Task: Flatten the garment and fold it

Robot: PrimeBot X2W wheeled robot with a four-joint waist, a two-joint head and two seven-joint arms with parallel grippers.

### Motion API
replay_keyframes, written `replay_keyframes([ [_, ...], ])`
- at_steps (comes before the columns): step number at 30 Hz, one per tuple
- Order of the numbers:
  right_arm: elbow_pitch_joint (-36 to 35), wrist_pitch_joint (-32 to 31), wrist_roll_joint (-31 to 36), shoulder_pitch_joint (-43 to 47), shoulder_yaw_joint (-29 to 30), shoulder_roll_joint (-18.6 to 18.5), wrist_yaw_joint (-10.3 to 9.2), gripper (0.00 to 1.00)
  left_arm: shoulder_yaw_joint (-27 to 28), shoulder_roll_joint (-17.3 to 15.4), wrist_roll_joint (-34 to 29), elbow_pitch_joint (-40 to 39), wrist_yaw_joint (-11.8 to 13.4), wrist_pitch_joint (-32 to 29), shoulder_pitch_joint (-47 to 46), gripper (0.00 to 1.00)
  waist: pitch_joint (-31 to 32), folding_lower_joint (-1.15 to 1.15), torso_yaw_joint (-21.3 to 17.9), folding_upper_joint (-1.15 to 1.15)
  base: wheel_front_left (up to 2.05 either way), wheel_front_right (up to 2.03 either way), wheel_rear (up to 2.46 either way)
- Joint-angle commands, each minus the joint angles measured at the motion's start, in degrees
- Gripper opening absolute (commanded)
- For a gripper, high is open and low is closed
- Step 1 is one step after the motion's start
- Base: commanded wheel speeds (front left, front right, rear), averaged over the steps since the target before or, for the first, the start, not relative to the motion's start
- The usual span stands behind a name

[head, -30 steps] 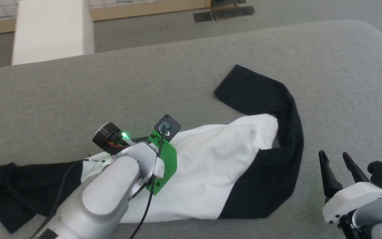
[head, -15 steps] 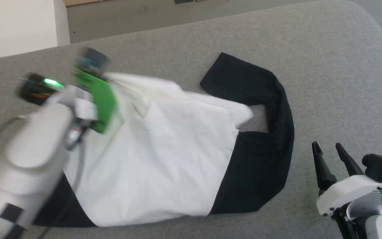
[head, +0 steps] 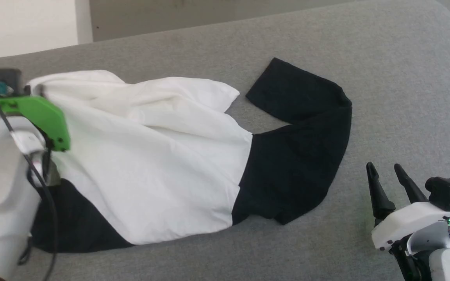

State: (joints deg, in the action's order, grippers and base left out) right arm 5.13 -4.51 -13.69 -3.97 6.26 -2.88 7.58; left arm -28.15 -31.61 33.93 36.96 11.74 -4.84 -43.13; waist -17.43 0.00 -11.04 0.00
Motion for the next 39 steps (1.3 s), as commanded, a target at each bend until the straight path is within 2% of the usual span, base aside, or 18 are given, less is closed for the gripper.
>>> replay_keyframes([
  [1, 0.0, 0.1, 0.4, -0.9, 0.1, 0.0, -0.09, 1.00, 0.1, 0.8, 0.3, -0.4, -0.7, 1.7, 1.1, 1.00, 1.0, 0.00, 1.1, 0.00, 0.00, 0.00, 0.00],
  [6, -0.5, -1.1, 0.8, 0.2, -0.3, 0.0, -0.09, 1.00, 3.0, 3.7, 2.8, -4.2, -0.1, 11.9, 6.4, 1.00, 4.0, 0.00, 3.4, 0.00, 0.00, 0.00, 0.00],
  [9, -1.4, -1.9, 0.7, 1.5, -0.7, 0.0, -0.09, 1.00, 5.3, 5.5, 4.4, -9.2, 1.5, 17.5, 12.1, 1.00, 5.8, 0.00, 4.8, 0.00, 0.00, 0.00, 0.00],
  [10, -2.2, -2.8, 0.7, 2.8, -0.8, 0.0, -0.09, 1.00, 8.0, 7.2, 5.6, -14.5, 3.2, 19.3, 18.5, 1.00, 7.1, 0.00, 6.1, 0.00, 0.00, 0.00, 0.00],
  [15, -3.7, -4.5, 1.1, 4.6, -0.8, 0.0, -0.09, 1.00, 10.7, 10.3, 5.1, -23.7, 7.2, 19.8, 30.2, 1.00, 8.6, 0.00, 7.9, 0.00, 0.00, 0.00, 0.00],
  [19, -4.7, -5.5, 1.2, 5.4, -0.9, 0.0, -0.09, 1.00, 11.7, 11.5, 4.5, -27.6, 10.5, 19.8, 37.7, 1.00, 9.4, 0.00, 8.7, 0.00, 0.00, 0.00, 0.00],
  [22, -5.3, -6.0, 1.3, 5.8, -1.1, 0.0, -0.09, 1.00, 11.4, 11.3, 4.8, -29.9, 13.0, 17.5, 42.2, 1.00, 9.7, 0.00, 9.1, 0.00, 0.00, 0.00, 0.00],
  [27, -5.8, -6.4, 1.2, 6.1, -1.3, 0.0, -0.09, 1.00, 11.1, 10.8, 7.7, -32.2, 14.5, 11.3, 45.5, 1.00, 9.4, 0.00, 9.7, 0.00, 0.00, 0.00, 0.00],
  [34, -6.0, -6.9, 1.2, 6.0, -2.2, 0.0, -0.09, 1.00, 10.2, 11.0, 11.6, -30.0, 13.8, 3.6, 43.6, 1.00, 8.6, 0.00, 9.0, 0.00, 0.00, 0.00, 0.00],
  [39, -6.2, -7.1, 1.3, 5.8, -2.5, 0.0, -0.09, 1.00, 11.0, 11.3, 13.7, -27.1, 12.9, 1.5, 41.3, 1.00, 7.9, 0.00, 7.4, 0.00, 0.00, 0.00, 0.00],
])
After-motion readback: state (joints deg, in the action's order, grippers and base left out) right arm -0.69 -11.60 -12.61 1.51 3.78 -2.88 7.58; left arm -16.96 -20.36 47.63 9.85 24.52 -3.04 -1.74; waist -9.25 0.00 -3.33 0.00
